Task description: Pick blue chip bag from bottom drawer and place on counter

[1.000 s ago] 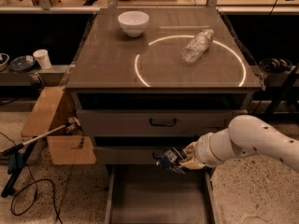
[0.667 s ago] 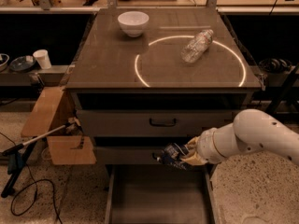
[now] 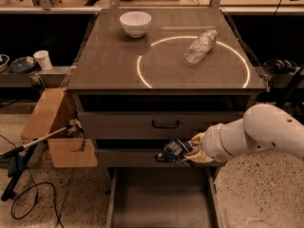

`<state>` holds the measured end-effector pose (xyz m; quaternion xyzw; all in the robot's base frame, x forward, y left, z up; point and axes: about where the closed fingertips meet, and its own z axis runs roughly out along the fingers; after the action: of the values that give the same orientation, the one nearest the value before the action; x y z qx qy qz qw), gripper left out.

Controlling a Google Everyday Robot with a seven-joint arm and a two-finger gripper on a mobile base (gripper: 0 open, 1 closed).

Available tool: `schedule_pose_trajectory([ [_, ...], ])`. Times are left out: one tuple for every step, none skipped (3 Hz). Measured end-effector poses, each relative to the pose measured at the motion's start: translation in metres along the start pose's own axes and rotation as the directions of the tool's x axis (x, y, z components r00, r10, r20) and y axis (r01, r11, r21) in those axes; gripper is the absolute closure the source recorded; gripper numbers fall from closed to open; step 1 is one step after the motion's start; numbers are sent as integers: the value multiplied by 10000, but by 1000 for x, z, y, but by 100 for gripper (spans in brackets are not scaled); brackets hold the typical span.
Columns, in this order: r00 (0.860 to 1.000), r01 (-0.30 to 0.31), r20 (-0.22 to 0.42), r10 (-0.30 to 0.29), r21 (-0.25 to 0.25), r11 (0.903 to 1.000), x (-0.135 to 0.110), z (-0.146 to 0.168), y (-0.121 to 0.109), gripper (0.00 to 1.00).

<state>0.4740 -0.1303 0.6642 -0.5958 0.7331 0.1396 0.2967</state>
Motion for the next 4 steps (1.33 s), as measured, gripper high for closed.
schedule_pose_trajectory([
  [9998,-40,186,38,86,10000,-5,-13,-3,100],
  [9983,154,551,-169,283,9995,-21,-40,-9,100],
  [9938,474,978,-533,613,9970,-44,-76,-16,100],
  [9871,874,1256,-988,931,9918,-67,-112,-21,100],
])
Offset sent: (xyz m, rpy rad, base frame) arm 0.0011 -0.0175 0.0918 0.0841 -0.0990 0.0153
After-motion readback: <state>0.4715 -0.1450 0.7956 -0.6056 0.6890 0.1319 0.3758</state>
